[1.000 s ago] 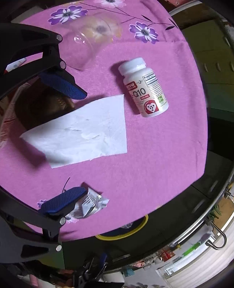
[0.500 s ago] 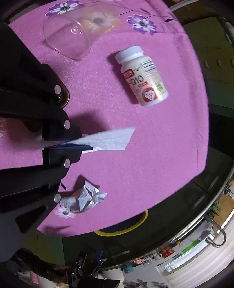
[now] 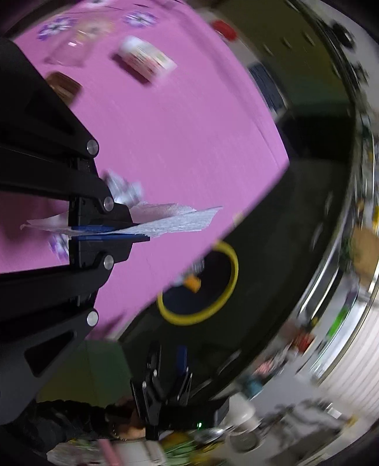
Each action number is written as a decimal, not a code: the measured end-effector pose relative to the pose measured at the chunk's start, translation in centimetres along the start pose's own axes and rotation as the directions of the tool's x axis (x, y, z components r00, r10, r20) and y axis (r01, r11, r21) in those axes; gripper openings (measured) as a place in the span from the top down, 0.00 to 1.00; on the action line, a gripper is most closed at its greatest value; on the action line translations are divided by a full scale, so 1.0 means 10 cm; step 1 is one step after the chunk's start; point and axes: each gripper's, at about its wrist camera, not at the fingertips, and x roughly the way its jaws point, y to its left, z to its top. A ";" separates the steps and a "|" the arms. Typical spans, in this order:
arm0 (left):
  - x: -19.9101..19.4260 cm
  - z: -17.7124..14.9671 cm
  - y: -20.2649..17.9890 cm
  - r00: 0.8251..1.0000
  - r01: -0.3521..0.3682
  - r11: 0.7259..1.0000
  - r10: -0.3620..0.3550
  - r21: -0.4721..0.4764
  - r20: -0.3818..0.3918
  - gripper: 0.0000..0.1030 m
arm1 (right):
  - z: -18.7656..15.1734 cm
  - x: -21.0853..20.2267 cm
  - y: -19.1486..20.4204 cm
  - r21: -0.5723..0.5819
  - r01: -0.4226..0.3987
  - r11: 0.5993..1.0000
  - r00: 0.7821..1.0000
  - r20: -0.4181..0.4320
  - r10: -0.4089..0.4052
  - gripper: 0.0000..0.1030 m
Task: Collect trash
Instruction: 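Carry the tissue over the bin and open the left gripper, then grasp the crumpled foil wrapper with the right gripper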
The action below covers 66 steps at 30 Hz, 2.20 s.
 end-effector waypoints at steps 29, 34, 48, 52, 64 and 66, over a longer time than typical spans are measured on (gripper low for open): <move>2.10 1.11 -1.42 0.992 -0.001 0.984 0.023 0.179 -0.123 0.35 | -0.78 -0.21 -1.19 0.244 0.006 0.970 0.999 0.032 -0.014 0.20; 1.20 0.95 -1.24 1.000 0.003 0.989 -0.006 0.146 0.024 0.34 | -0.74 -0.17 -1.02 0.212 -0.020 0.977 0.999 0.036 0.012 0.19; -0.71 -0.84 0.04 0.929 -0.241 0.954 0.280 -0.176 0.243 0.19 | 0.10 0.65 0.77 -0.180 -0.182 0.967 0.981 -0.094 0.167 0.19; -0.95 -1.31 0.30 0.902 -0.271 0.921 0.344 -0.281 0.259 0.17 | 0.33 0.90 1.26 -0.251 -0.192 0.949 0.977 -0.135 0.162 0.19; -1.04 -1.92 0.48 0.891 -0.244 0.893 0.360 -0.377 0.275 0.15 | 0.64 1.55 1.93 -0.351 -0.086 0.932 0.970 -0.244 -0.003 0.30; -1.02 -1.97 0.52 0.897 -0.230 0.895 0.347 -0.383 0.275 0.15 | 0.61 1.60 1.96 -0.365 -0.072 0.928 0.966 -0.256 -0.025 0.34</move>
